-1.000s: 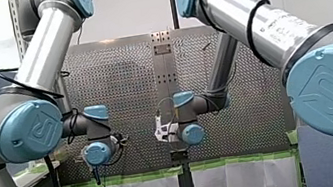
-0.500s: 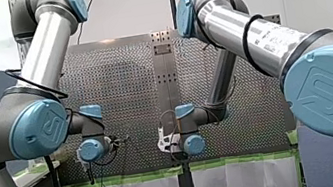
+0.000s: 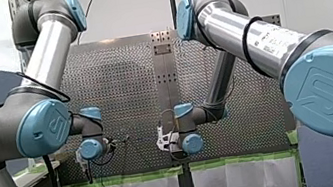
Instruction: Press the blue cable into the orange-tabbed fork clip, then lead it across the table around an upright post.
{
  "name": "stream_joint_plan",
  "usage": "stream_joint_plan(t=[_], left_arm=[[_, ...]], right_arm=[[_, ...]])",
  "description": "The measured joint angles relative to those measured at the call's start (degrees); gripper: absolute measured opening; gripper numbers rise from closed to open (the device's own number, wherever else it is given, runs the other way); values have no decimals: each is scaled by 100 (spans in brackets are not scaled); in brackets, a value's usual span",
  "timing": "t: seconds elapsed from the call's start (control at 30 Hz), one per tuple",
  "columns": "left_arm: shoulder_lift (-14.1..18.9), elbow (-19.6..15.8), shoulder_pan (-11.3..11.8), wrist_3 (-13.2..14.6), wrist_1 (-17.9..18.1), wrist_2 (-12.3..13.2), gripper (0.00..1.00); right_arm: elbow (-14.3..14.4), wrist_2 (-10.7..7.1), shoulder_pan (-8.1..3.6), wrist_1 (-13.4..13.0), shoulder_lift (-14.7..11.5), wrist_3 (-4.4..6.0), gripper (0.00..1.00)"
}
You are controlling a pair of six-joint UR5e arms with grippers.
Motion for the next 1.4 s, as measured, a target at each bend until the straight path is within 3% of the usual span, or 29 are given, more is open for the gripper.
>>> stream_joint_plan(t=[0.23,0.53,0.83,1.4], left_arm=[[-277,72,12,-14,10,37,0],[-299,144,14,9,-32,185,0],[-301,412,18,-9,-290,216,0],[-302,807,125,-433,-773,496,0]], right_arm=[[-5,-19,-63,-15,0,10,0],[-6,-48,-157,-20,3,11,0],[-6,-127,-202,-20,3,10,0],[-6,-161,-302,-48,12,11,0]])
